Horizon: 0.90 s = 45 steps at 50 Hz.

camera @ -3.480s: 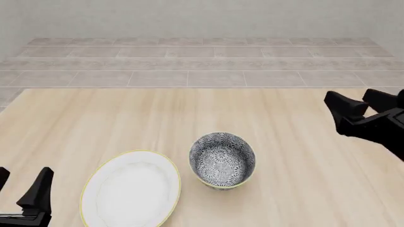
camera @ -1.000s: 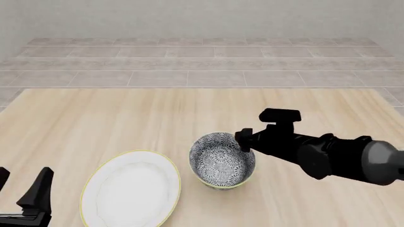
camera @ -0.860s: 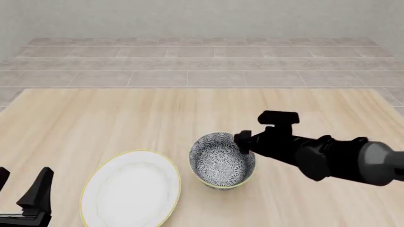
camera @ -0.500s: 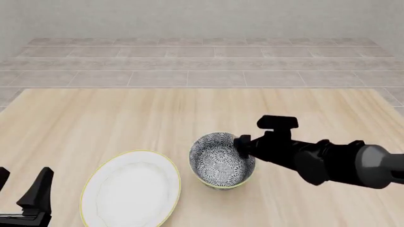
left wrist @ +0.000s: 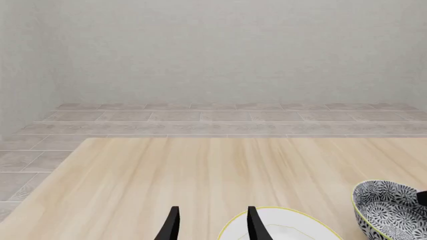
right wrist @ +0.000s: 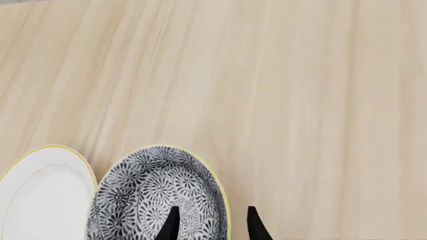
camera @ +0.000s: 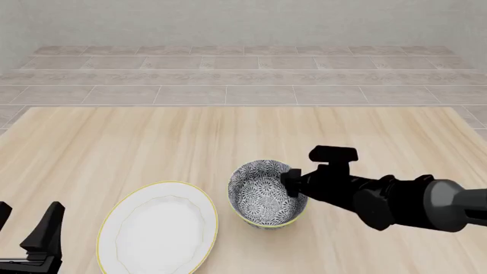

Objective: Put the bowl on the plate.

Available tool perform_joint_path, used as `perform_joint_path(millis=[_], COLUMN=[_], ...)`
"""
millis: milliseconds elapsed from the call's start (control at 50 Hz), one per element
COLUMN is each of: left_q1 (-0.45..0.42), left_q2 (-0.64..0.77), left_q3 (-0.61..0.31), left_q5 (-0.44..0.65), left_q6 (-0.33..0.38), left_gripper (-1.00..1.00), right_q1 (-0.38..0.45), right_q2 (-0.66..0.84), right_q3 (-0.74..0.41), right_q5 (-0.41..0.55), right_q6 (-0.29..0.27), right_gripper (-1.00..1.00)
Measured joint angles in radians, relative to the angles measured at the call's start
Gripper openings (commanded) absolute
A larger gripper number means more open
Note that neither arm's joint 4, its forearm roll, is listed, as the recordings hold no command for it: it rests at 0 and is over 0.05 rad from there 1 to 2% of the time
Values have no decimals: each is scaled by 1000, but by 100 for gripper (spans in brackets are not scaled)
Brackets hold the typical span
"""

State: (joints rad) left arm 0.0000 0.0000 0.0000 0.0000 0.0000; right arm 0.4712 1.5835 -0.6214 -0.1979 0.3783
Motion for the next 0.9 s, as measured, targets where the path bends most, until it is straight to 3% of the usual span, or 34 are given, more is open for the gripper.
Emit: perform_joint_path(millis=[900], left_q1=[0], left_q2=[0], left_q3=[0], left_q5=[0], left_q6=[0], left_gripper=[100], right_q1=[19], right_q2=[76], right_q3=[13], right_q5=[-62], right_q6=[21], right_gripper=[100])
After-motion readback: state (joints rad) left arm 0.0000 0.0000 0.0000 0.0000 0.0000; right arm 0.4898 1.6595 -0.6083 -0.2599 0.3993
